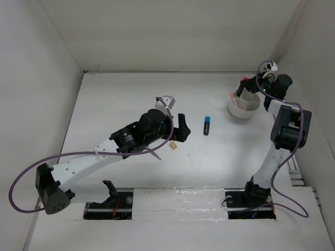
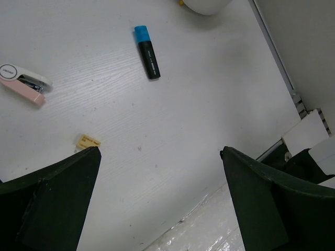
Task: Sort the stationery into containers
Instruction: Place the stationery in the storage box, then pick up the stationery from the center of the board.
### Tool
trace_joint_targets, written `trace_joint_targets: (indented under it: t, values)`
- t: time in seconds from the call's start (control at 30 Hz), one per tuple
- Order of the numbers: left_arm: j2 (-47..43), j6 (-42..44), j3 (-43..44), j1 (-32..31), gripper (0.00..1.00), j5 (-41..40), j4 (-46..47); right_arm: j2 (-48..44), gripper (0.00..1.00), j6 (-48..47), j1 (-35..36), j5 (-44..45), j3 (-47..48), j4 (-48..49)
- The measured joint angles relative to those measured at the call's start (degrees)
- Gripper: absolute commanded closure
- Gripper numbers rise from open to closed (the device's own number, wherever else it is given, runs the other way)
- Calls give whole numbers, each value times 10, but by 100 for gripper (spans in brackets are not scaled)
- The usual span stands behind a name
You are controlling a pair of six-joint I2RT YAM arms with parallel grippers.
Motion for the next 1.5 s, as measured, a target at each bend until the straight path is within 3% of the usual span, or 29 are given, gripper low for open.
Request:
trace_joint_targets:
  t: [0.13,0.43,0.47,0.5,0.53,0.57,0.6,0.77,0.9,1.03,1.13,1.2,1.3,1.5]
  values:
    - [0,2,0,0,0,0,1,6,73,-9,0,-8,6,-9]
    - [6,4,0,0,0,0,2,7,52,-21,-2,-14,6,-14]
    - [7,4,0,0,0,0,2,7,41,-21,-2,-16,6,-14]
    - [8,4,0,0,0,0,1,6,39,-22,-2,-17,4,-12]
    - [10,4,0,0,0,-1,1,3,30,-19,-2,-17,-2,-5]
    - [12,4,0,0,0,-1,2,0,3,-16,-2,-19,-8,-2]
    - [14,3,0,0,0,-2,1,-4,0,-10,-2,-21,-13,3]
    - [28,1,0,0,0,-16,1,-40,0,8,0,-15,-24,16]
    - [57,-4,1,0,0,-29,-1,-88,0,9,17,41,-18,-1]
    - [126,-9,27,0,0,-38,-12,-139,0,-15,85,229,21,-120]
    - [168,-13,45,0,0,-40,-13,-179,0,-23,190,450,38,-196]
    - [197,-14,64,0,0,-40,-14,-200,0,-14,257,539,38,-239]
    - [249,-16,108,0,0,-40,-16,-220,0,4,307,595,36,-296]
    - [390,-21,250,-3,0,-54,-38,-309,0,63,286,655,-30,-395]
